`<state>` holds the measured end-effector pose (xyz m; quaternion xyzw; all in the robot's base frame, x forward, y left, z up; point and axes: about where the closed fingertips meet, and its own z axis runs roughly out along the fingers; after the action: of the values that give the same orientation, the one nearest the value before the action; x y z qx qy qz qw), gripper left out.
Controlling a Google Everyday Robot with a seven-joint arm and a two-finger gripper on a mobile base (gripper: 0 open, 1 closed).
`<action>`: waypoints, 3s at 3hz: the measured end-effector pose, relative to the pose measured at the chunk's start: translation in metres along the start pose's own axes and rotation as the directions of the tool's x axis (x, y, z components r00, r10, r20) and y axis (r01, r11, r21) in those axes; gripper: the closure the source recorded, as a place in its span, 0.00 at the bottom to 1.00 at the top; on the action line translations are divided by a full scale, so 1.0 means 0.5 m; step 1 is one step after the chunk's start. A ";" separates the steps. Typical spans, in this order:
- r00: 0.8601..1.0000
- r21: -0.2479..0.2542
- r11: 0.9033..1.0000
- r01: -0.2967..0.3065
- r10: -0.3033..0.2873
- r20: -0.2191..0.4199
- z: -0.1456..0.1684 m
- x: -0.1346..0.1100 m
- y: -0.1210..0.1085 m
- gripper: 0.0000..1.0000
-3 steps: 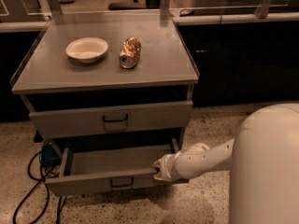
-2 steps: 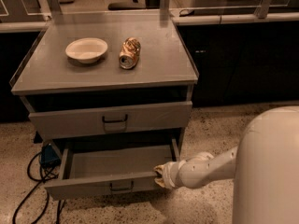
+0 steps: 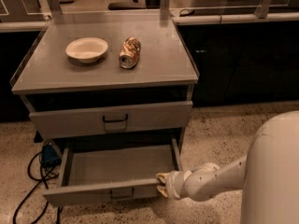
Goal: Open middle drawer
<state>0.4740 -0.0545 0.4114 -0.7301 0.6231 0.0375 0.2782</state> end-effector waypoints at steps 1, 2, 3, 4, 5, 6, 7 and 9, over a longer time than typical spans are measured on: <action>1.000 0.000 1.000 0.000 0.000 0.000 -0.007 -0.007 -0.003 1.00; 1.000 -0.006 1.000 -0.007 0.007 0.010 -0.008 -0.008 0.018 1.00; 1.000 -0.006 1.000 -0.007 0.007 0.010 -0.010 -0.009 0.018 1.00; 0.999 -0.009 1.000 -0.027 0.028 0.030 -0.014 0.000 0.075 1.00; 0.999 -0.009 1.000 -0.027 0.028 0.030 -0.023 -0.008 0.070 1.00; 0.999 -0.014 1.000 -0.028 0.028 0.036 -0.024 -0.011 0.082 1.00; 0.999 -0.014 1.000 -0.028 0.028 0.036 -0.024 -0.011 0.082 0.82; 0.999 -0.014 1.000 -0.028 0.028 0.036 -0.024 -0.011 0.082 0.36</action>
Offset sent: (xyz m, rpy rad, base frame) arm -0.1960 -0.0265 -0.0678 0.1387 0.0710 -0.0607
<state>0.4310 -0.0579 0.4091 -0.7224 0.6277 0.0590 0.2840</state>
